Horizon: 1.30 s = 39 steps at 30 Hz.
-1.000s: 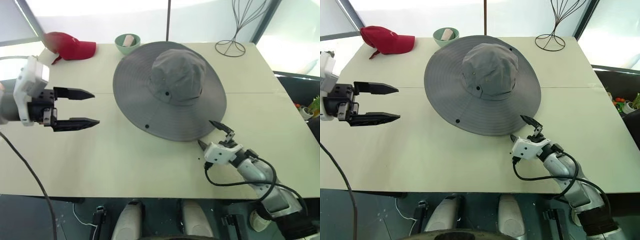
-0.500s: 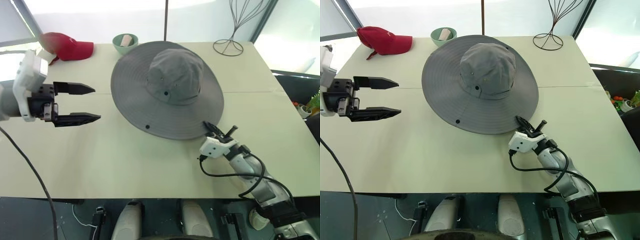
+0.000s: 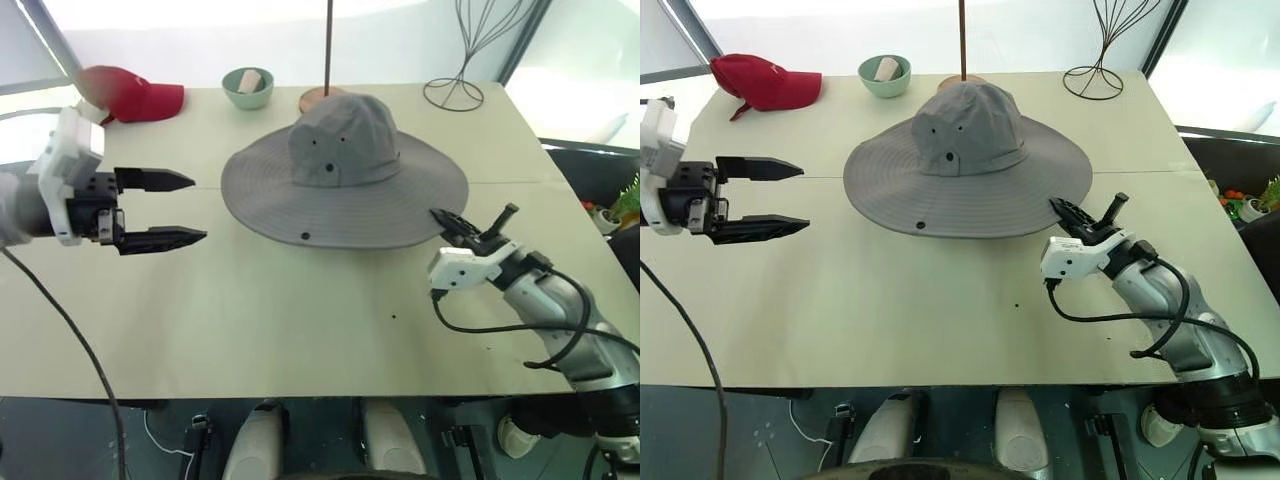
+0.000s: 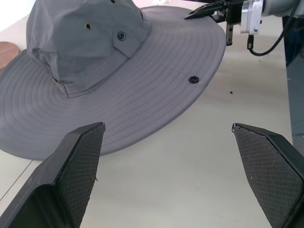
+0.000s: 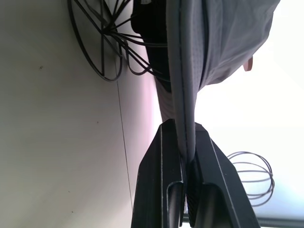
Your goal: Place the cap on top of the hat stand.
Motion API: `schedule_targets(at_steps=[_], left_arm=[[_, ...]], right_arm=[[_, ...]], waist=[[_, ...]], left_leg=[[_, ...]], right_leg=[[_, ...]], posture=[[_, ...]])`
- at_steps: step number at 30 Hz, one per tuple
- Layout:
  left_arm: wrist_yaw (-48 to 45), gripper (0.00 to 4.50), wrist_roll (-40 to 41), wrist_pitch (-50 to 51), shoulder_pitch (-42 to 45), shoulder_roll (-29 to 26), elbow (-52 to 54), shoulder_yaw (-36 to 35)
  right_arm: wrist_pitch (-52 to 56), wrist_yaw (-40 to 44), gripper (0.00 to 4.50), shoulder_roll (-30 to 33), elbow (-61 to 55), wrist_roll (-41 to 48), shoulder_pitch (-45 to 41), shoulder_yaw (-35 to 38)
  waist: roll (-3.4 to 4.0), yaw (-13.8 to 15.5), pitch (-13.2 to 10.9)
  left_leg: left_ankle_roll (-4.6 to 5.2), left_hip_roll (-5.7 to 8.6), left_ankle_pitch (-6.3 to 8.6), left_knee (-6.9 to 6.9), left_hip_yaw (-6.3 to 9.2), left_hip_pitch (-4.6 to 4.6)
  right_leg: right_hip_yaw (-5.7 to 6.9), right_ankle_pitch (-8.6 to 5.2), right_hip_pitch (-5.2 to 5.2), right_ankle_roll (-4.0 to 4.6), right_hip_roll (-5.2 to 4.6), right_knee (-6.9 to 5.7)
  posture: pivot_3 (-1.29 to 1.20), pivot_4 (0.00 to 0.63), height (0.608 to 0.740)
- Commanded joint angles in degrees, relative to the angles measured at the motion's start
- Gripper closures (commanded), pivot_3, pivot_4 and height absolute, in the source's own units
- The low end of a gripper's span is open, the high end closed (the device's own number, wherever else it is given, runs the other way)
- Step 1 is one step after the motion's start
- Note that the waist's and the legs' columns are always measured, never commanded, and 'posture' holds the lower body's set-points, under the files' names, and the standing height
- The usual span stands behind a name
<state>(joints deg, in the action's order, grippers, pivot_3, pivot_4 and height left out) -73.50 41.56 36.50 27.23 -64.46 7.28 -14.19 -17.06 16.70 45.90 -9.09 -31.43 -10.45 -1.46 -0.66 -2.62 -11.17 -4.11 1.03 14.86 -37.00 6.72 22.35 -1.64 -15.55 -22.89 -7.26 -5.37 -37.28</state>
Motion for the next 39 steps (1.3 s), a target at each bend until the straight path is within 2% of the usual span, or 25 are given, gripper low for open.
schedule_targets(at_steps=[1, 7, 16, 17, 18, 20, 21, 25, 30, 39], left_arm=[[-0.1, 0.00, -0.9, -1.5, 1.5, 0.2, 0.1, -0.3], [-0.2, 0.00, -1.7, -1.8, 2.2, 0.6, -0.2, -0.2], [0.0, 0.00, -2.6, -2.0, 2.6, 1.3, -0.3, -0.1], [0.0, 0.00, -2.7, -2.0, 2.7, 1.3, -0.4, -0.1], [0.0, 0.00, -2.8, -2.0, 2.8, 1.4, -0.4, 0.0], [0.0, 0.00, -3.0, -2.0, 3.1, 1.5, -0.7, 0.1], [0.0, 0.00, -3.1, -1.9, 3.3, 1.6, -0.8, 0.1], [-0.1, 0.00, -3.4, -1.9, 3.4, 1.7, -1.1, 0.3], [-0.2, 0.00, -3.8, -2.2, 3.4, 2.1, -1.5, 0.7], [-1.0, 0.00, -5.2, -3.0, 6.8, 3.4, -3.9, 3.4]], right_arm=[[-0.8, 0.3, 4.47, -0.4, -0.5, -0.2, -1.5, -0.4], [-2.5, -2.8, 4.47, -0.4, 1.4, -5.5, -0.9, -2.2], [-3.7, -3.9, 4.47, 0.2, 3.5, -5.0, -1.0, -1.1], [-3.8, -3.9, 3.88, 0.2, 3.4, -4.6, -1.0, -1.0], [-3.8, -3.8, 3.61, 0.1, 3.3, -4.5, -1.1, -0.9], [-3.7, -3.9, 2.64, 0.2, 3.1, -4.9, -1.2, -0.8], [-3.7, -4.0, 2.01, 0.2, 3.0, -5.1, -1.2, -0.8], [-4.5, -5.2, 0.04, 1.2, 3.2, -7.6, -0.2, -1.2], [-7.3, -6.4, 0.04, 3.6, 2.4, -8.2, 3.3, 0.1], [-5.8, -5.3, 0.04, 1.5, -2.3, -7.1, 3.4, 0.4]], waist=[[0.00, 0.0, 0.0], [0.00, 0.0, 0.0], [0.00, 0.0, 0.0], [0.00, 0.0, 0.0], [0.00, 0.0, 0.0], [0.00, 0.0, 0.0], [0.00, 0.0, 0.0], [0.00, 0.1, 0.0], [0.00, 0.2, 0.0], [0.00, 0.0, 0.0]], left_leg=[[0.00, 0.00, 0.00, 0.00, 0.00, 0.00], [0.00, 0.00, 0.00, 0.00, 0.00, 0.00], [0.00, 0.00, 0.00, 0.00, 0.00, 0.01], [0.00, 0.00, 0.00, 0.00, 0.00, 0.00], [0.00, 0.00, 0.00, 0.00, 0.00, 0.01], [0.00, 0.00, 0.00, 0.00, 0.00, 0.01], [0.00, 0.00, 0.00, 0.00, 0.00, 0.01], [0.00, 0.00, 0.00, 0.00, 0.00, 0.01], [0.00, 0.01, 0.00, 0.00, 0.00, 0.03], [0.00, 0.00, 0.00, 0.00, 0.00, 0.02]], right_leg=[[0.00, 0.00, 0.00, 0.00, 0.00, 0.00], [0.00, 0.00, -0.01, 0.00, 0.00, -0.01], [-0.01, 0.00, -0.02, 0.00, 0.00, -0.01], [-0.01, 0.00, -0.02, 0.00, 0.00, -0.01], [-0.01, 0.00, -0.02, 0.00, 0.00, -0.01], [-0.01, 0.00, -0.02, 0.00, 0.00, -0.01], [0.00, 0.00, -0.02, 0.00, 0.00, -0.01], [-0.01, 0.00, -0.01, 0.00, 0.00, -0.01], [-0.01, 0.00, -0.02, 0.00, -0.01, 0.02], [-0.01, 0.00, -0.02, 0.00, 0.00, -0.01]], posture=[[0.00, 0.150, 0.740], [0.00, 0.150, 0.740], [0.00, 0.150, 0.740], [0.00, 0.150, 0.740], [0.00, 0.150, 0.740], [0.00, 0.150, 0.740], [0.00, 0.150, 0.740], [0.00, 0.150, 0.740], [0.00, 0.150, 0.740], [0.00, 0.150, 0.740]])
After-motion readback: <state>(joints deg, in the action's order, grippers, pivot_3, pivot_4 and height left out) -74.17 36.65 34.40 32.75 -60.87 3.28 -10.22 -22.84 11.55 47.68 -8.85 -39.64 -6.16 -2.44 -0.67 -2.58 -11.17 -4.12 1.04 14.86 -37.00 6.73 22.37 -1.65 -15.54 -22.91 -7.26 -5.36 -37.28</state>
